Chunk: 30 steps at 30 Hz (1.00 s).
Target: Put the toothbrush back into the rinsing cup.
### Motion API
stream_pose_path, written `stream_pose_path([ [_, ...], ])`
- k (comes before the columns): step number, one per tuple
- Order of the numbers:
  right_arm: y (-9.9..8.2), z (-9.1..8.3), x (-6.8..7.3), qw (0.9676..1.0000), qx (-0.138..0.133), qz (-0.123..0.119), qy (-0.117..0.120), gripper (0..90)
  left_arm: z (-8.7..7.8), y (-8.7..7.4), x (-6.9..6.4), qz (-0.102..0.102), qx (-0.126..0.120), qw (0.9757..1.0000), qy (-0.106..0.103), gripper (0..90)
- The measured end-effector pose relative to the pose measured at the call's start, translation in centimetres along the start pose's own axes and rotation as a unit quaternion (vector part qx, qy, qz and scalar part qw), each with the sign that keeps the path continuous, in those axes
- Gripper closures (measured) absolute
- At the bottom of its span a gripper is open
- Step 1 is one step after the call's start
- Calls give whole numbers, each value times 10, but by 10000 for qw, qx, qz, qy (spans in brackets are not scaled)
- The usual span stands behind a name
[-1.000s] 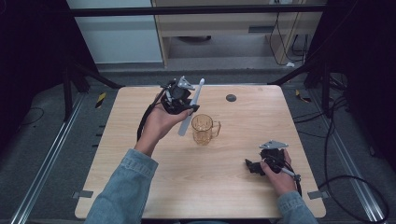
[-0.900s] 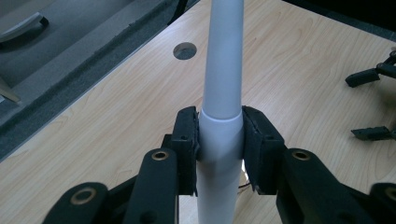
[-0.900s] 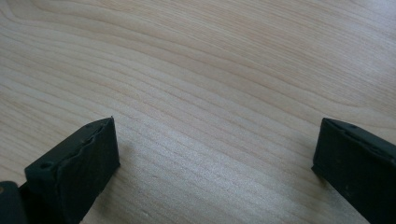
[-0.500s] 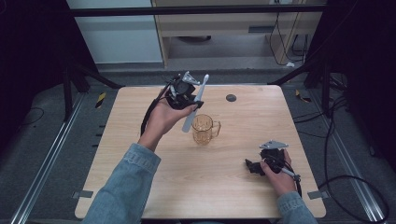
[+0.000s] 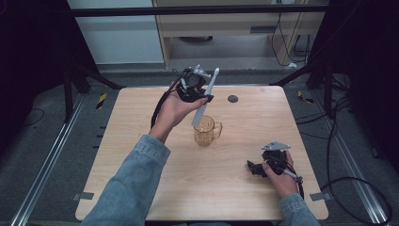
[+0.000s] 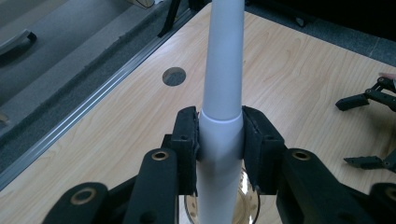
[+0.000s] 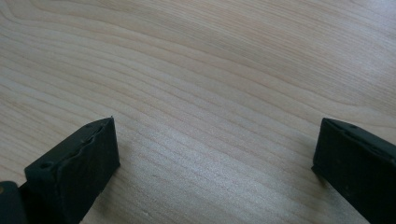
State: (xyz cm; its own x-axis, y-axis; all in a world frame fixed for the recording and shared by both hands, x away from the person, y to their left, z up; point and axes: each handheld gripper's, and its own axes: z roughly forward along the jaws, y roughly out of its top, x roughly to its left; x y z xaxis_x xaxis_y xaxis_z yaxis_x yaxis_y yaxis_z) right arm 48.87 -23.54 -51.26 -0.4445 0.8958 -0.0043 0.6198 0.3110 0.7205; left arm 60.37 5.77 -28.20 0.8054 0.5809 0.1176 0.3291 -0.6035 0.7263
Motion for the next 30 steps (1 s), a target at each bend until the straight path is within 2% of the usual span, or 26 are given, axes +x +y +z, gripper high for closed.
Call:
stream_pose_path([
  [6, 0, 0, 0, 10000, 0, 4, -1, 4, 6, 8, 2, 17, -26, 10000, -22, 678],
  [16, 0, 0, 0, 10000, 3, 7, 2, 3, 15, 13, 6, 22, -85, 10000, -43, 677],
  [27, 0, 0, 0, 10000, -3, -18, -7, 3, 19, 9, 11, -1, -135, 9999, 47, 677],
  [30, 0, 0, 0, 10000, -5, -18, -7, 3, 20, 5, 13, -71, -151, 9998, 53, 677],
])
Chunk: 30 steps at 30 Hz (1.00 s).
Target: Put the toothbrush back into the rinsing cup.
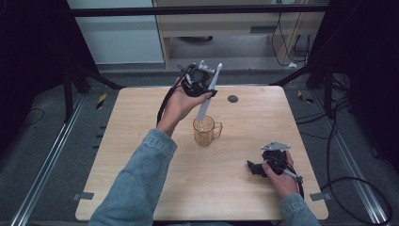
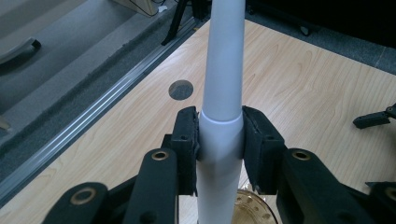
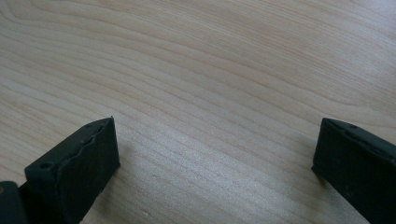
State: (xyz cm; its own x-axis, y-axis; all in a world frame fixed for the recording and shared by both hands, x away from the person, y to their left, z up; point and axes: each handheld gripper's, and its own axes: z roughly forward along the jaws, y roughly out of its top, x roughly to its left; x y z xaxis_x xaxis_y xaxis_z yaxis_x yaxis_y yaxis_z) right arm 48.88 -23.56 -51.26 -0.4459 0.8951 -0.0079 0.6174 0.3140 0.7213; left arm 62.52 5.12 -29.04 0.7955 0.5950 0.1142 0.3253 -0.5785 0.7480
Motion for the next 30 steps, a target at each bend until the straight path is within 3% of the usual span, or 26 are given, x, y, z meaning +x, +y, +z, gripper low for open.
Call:
stream_pose_path([
  [11, 0, 0, 0, 10000, 2, 9, 3, 3, 5, -10, -4, -20, 41, 10000, -32, 677],
  [18, 0, 0, 0, 10000, 1, 8, 4, 3, 16, -25, -10, -116, 72, 9998, -171, 677],
  [30, 0, 0, 0, 10000, -9, -2, 16, 3, 30, -35, -11, -177, 207, 9994, -207, 677],
])
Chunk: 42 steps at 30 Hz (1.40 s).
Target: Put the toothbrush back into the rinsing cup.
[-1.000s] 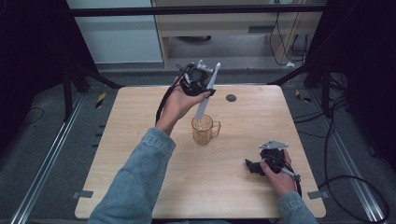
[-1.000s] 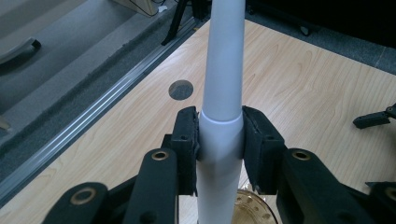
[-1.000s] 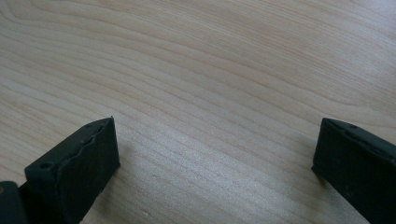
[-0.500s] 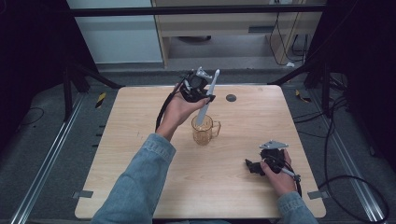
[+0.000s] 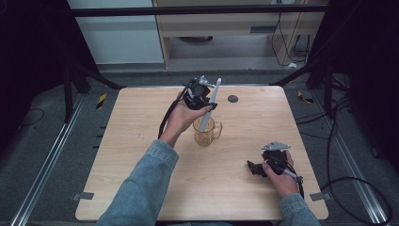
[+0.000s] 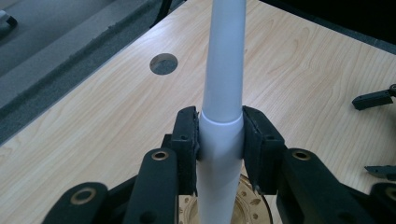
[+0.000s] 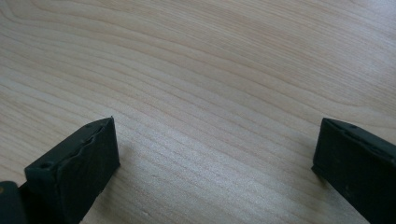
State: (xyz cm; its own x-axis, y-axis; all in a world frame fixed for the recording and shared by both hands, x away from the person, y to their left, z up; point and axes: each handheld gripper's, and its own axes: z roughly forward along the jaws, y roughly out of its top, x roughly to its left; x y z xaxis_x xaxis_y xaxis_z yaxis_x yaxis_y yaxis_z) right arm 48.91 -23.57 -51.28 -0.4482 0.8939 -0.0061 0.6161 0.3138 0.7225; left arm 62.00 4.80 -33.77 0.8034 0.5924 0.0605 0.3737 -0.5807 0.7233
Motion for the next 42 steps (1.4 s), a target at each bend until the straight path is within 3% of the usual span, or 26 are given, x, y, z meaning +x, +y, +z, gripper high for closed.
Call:
stream_pose_path([
  [10, 0, 0, 0, 10000, 2, -8, 15, 3, 10, -6, 0, -87, 31, 9999, -96, 677],
  [42, 0, 0, 0, 10000, 0, -4, 11, 4, 25, -25, 3, -114, 303, 9994, -135, 677],
])
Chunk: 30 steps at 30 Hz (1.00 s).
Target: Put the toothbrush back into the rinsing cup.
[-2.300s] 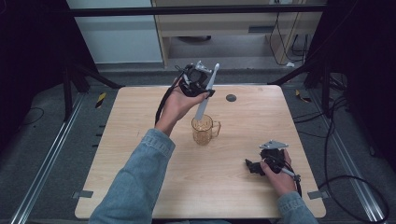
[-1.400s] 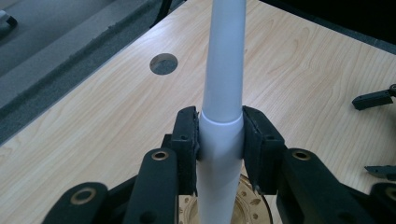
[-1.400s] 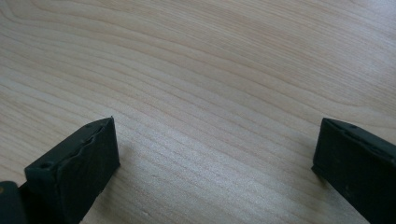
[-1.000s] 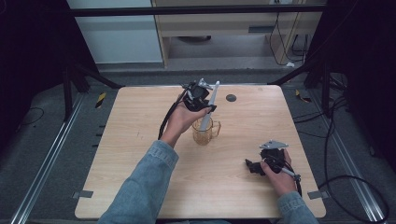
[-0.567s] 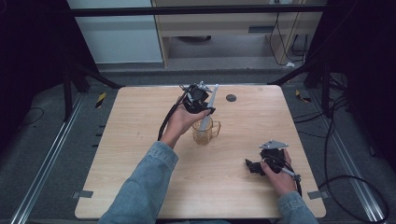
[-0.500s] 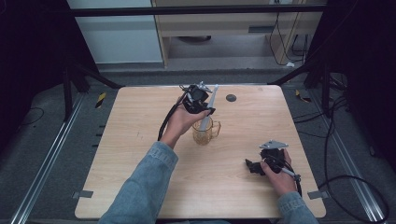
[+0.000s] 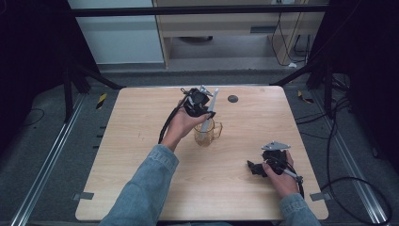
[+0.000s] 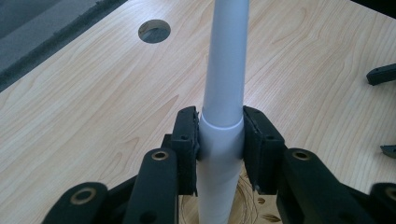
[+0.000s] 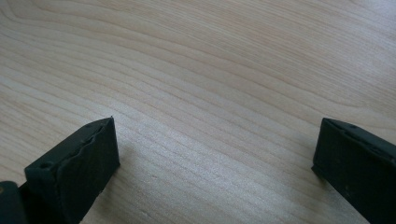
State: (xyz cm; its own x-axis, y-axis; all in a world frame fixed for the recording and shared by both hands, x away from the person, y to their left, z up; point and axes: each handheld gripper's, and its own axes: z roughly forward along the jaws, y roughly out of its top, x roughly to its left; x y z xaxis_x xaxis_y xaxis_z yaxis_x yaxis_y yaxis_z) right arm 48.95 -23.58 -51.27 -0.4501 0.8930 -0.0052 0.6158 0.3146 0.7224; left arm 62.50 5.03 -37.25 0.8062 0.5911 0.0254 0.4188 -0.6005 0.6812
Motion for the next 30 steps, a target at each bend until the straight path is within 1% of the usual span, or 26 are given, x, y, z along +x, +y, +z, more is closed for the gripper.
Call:
stream_pose_path([
  [9, 0, 0, 0, 10000, 4, 6, 4, 3, 3, 0, -1, 58, 85, 9999, -15, 677],
  [15, 0, 0, 0, 10000, 5, 9, 5, 3, 6, -1, -2, 49, 114, 9999, -17, 677],
  [30, 0, 0, 0, 10000, 4, 6, 4, 3, 11, -1, -3, 41, 84, 10000, -7, 676],
])
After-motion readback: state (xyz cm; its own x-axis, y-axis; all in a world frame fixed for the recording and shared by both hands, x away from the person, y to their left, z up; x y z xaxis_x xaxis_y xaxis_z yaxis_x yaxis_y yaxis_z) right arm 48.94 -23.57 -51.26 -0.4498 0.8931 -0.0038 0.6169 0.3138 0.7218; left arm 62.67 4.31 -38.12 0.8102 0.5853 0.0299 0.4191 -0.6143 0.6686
